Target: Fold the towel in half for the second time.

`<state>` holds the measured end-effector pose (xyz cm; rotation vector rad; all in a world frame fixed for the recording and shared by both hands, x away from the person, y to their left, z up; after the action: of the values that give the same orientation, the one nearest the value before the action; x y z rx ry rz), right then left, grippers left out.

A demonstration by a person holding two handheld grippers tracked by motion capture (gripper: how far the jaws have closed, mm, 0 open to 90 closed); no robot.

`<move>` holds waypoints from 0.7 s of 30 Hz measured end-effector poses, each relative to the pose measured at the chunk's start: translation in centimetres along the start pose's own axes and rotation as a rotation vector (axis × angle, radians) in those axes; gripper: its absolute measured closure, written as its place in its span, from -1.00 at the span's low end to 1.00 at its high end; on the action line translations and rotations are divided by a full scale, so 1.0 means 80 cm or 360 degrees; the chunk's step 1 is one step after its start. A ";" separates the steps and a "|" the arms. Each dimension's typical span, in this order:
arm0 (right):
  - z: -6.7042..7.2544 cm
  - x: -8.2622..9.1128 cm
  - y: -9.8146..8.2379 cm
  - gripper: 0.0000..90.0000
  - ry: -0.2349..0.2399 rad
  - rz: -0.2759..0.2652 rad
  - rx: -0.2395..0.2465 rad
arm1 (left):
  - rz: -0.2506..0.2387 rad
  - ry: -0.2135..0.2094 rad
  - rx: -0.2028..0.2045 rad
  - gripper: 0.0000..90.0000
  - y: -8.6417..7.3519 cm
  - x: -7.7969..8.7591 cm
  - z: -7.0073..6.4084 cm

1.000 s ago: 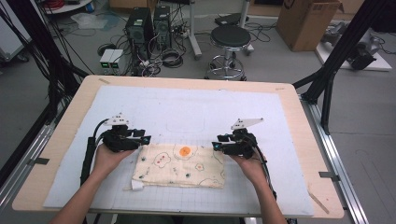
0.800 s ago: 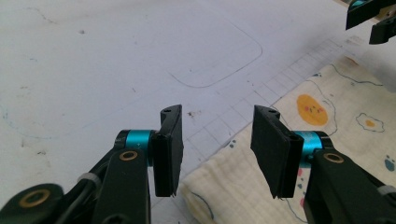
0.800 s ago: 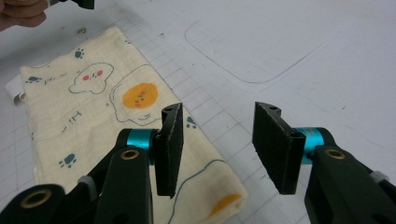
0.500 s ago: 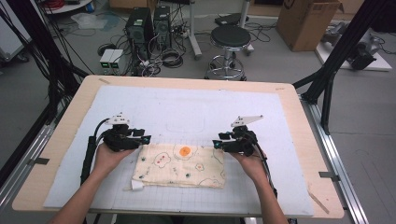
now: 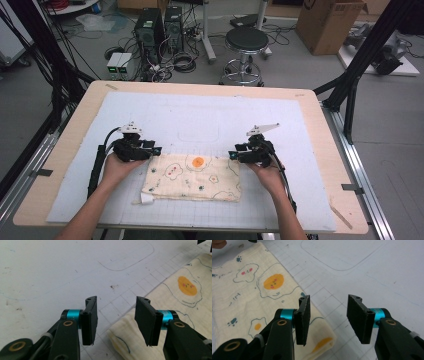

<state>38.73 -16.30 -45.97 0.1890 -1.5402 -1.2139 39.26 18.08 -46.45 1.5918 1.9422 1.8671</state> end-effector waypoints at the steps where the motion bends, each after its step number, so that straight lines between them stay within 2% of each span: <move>1: -0.001 0.000 -0.001 0.20 0.0002 0.0001 -0.0014 | 0.0008 0.0001 -0.0012 0.18 0.000 0.000 0.001; 5: -0.005 -0.002 -0.005 0.22 0.0018 0.0014 -0.0036 | 0.0040 0.0006 0.0003 0.22 -0.004 -0.005 0.003; 8: -0.004 -0.004 -0.009 0.22 0.0037 0.0053 -0.0042 | 0.0093 0.0000 -0.0007 0.24 -0.009 -0.008 0.002; 10: -0.003 -0.006 -0.013 0.22 0.0037 0.0077 -0.0038 | 0.0103 0.0011 -0.0030 0.24 -0.012 -0.008 0.002; 13: -0.003 -0.007 -0.022 0.25 0.0039 0.0093 -0.0058 | 0.0124 -0.0015 -0.0039 0.32 -0.017 -0.009 0.002; 18: 0.000 -0.006 -0.029 0.38 0.0057 0.0102 -0.0047 | 0.0116 -0.0005 -0.0036 0.39 -0.017 -0.010 0.001; 21: 0.005 -0.009 -0.029 0.50 0.0080 0.0125 -0.0013 | 0.0135 -0.0016 -0.0064 0.49 -0.017 -0.009 -0.001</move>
<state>37.61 -16.67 -48.09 0.1516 -1.4856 -1.1455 38.70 17.90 -47.91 1.6947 1.8491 1.9112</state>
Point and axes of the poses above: each handheld gripper's, and its own axes: x roughly backward along the jaws, y roughly out of its top, z roughly to its left, the point moved 6 cm from there along -x, roughly forward along the jaws, and after that the axes turned 6 degrees about x, right-handed, at the moved point
